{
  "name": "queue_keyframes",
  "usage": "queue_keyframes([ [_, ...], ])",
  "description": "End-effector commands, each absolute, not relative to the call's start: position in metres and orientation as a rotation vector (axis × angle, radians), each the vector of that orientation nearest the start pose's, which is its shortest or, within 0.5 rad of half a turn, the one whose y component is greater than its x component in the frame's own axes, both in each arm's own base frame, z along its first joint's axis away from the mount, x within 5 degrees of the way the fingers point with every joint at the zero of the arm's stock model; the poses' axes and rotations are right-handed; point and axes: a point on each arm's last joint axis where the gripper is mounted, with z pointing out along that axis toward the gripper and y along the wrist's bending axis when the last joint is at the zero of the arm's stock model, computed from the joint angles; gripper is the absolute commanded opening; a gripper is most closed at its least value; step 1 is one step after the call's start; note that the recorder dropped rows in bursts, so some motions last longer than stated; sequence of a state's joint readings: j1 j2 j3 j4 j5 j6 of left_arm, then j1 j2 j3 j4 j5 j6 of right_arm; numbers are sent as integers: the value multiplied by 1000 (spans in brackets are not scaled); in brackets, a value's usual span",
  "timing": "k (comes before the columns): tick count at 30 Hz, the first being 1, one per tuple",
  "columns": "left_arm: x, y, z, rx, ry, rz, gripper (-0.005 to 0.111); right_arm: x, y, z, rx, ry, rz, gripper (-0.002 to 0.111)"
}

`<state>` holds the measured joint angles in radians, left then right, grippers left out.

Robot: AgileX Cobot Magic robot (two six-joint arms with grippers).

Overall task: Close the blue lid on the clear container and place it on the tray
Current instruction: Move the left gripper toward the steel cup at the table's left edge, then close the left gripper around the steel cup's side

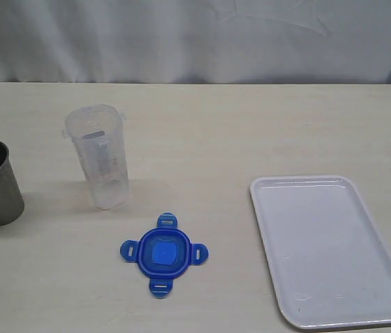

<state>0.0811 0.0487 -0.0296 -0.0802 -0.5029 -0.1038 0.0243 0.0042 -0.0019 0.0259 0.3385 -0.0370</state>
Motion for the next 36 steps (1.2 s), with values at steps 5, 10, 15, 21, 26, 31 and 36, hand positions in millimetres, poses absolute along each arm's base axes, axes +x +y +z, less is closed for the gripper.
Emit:
queue_keyframes([
  [5, 77, 9, 249, -204, 1275, -70, 105, 53, 2, 182, -46, 1825, 10, 4],
  [10, 103, 9, 228, -157, 1514, -29, 105, 53, 2, 182, -46, 1825, 10, 4],
  [15, 128, 11, 204, -165, 1705, -15, 105, 53, 2, 182, -46, 1825, 10, 4],
  [21, 147, 13, 184, -157, 1804, 1, 105, 53, 2, 182, -46, 1825, 10, 4],
  [26, 157, 13, 169, -139, 1863, 19, 105, 53, 2, 182, -46, 1825, 10, 4],
  [31, 162, 15, 158, -102, 1914, 59, 105, 53, 2, 182, -46, 1825, 10, 4],
  [36, 167, 15, 147, -103, 1940, 60, 105, 53, 2, 182, -46, 1825, 10, 4],
])
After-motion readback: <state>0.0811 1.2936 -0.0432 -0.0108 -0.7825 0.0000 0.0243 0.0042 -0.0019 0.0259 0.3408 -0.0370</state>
